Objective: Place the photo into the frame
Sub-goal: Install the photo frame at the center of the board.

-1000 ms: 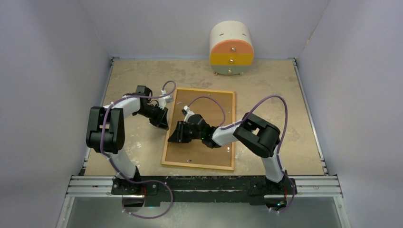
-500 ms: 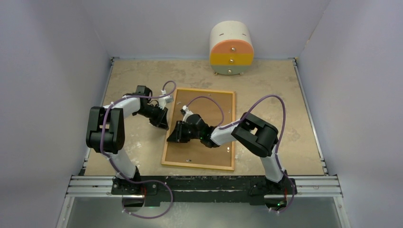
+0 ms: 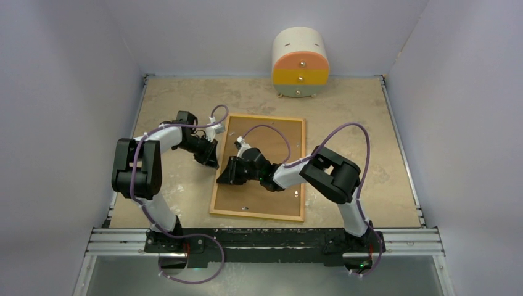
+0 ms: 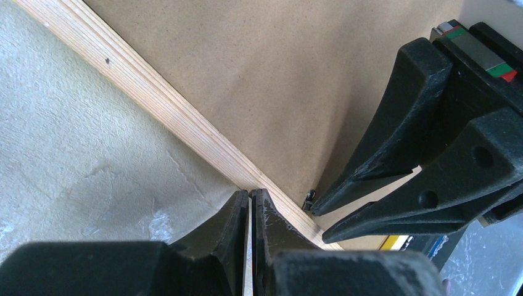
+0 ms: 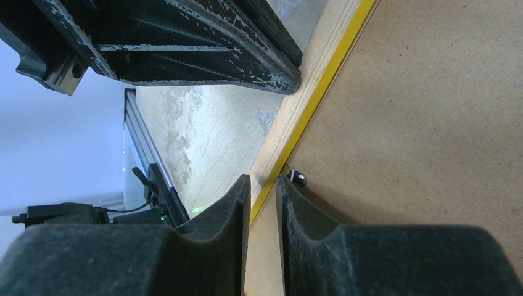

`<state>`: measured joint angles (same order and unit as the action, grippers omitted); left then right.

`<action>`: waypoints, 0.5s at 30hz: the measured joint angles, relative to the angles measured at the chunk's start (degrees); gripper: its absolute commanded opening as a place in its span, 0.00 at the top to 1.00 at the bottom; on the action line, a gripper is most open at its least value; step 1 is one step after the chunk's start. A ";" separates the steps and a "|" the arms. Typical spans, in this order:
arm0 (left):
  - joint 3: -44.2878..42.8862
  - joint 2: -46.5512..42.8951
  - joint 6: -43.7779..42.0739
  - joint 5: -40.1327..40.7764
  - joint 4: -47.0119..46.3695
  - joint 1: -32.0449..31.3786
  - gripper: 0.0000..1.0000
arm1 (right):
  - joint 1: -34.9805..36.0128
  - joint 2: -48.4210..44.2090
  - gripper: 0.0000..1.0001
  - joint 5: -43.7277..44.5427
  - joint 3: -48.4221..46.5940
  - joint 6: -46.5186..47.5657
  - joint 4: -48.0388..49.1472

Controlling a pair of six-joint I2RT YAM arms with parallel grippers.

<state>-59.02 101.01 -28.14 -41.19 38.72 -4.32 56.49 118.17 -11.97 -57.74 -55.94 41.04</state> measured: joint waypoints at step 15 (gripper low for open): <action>-0.46 -0.04 -0.92 0.37 0.74 -0.31 0.97 | -2.91 -8.74 0.53 -0.85 7.32 -1.68 0.66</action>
<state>-59.48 100.97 -29.06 -40.82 39.46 -4.62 53.58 109.43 -12.82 -50.41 -57.63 41.69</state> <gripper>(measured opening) 0.046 0.449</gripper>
